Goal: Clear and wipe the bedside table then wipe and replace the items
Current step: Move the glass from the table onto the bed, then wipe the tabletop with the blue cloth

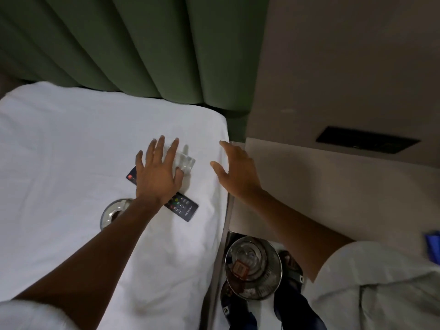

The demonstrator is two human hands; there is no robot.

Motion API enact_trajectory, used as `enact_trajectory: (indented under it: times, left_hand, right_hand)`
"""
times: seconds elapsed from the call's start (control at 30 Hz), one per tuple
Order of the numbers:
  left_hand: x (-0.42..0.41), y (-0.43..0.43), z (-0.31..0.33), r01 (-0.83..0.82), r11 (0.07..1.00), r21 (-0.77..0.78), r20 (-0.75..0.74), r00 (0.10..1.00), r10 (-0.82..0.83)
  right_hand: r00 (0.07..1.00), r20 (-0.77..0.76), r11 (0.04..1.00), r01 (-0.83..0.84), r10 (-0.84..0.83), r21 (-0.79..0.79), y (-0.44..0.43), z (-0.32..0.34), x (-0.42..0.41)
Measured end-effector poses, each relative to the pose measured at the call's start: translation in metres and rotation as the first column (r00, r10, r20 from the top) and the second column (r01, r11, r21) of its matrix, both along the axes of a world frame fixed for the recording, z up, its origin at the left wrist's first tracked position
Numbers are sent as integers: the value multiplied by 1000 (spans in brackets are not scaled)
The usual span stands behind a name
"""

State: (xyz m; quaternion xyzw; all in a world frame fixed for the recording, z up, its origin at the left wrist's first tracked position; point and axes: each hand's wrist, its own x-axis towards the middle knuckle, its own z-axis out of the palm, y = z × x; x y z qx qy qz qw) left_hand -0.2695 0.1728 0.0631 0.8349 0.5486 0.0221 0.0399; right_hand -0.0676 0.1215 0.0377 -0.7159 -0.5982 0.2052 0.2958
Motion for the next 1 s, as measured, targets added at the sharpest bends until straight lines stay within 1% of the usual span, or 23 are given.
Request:
enact_trajectory:
  times: [0.1, 0.2, 0.27, 0.33, 0.4, 0.47, 0.53, 0.6, 0.7, 0.73, 0.8, 0.83, 0.87, 0.93, 1.0]
  left_hand:
    - [33, -12, 1, 49, 995, 86, 47, 997, -53]
    - [87, -31, -3, 159, 980, 124, 75, 983, -169]
    - [123, -48, -10, 240, 965, 104, 72, 966, -248]
    - [162, -73, -23, 333, 941, 55, 80, 938, -337]
    - [201, -104, -41, 433, 901, -2, 69, 899, -432]
    - [242, -138, -62, 496, 865, -80, 78, 868, -490]
    - [281, -173, -88, 510, 836, -204, 80, 860, -505]
    - [321, -200, -118, 518, 808, -279, 58, 849, -525]
    - [368, -218, -167, 525, 796, -300, -10, 833, -553]
    - [379, -216, -182, 517, 802, -299, -24, 836, -548]
    - [399, -216, -219, 487, 809, -329, -46, 847, -529]
    - [404, -218, -235, 480, 813, -331, -58, 849, -525]
    - [406, -222, -246, 475, 827, -300, -82, 851, -518]
    - [407, -230, -261, 467, 854, -230, -117, 857, -501]
    - [405, -230, -264, 475, 860, -184, -114, 859, -499]
  right_hand:
    - [994, 48, 995, 96, -97, 9, -28, -2, 31]
    - [979, 57, 981, 195, -196, 14, -60, -8, 65]
    - [967, 66, 969, 248, -247, -9, -82, -15, 90]
    - [952, 47, 950, 305, -302, -65, -115, -26, 124]
    - [918, 36, 911, 396, -395, -110, -161, -42, 167]
    - [860, 87, 848, 510, -503, -146, -218, -61, 213]
    - [802, 187, 784, 596, -567, -174, -276, -81, 259]
    - [746, 284, 729, 659, -603, -183, -322, -97, 307]
    - [689, 382, 681, 710, -616, -180, -366, -128, 376]
    - [682, 407, 677, 713, -607, -185, -375, -139, 397]
    - [688, 431, 653, 714, -584, -254, -394, -168, 434]
    - [697, 441, 643, 707, -565, -293, -402, -183, 447]
    - [705, 448, 638, 701, -550, -319, -409, -197, 456]
    - [694, 476, 641, 705, -540, -302, -415, -223, 460]
    - [656, 518, 627, 733, -549, -264, -404, -237, 443]
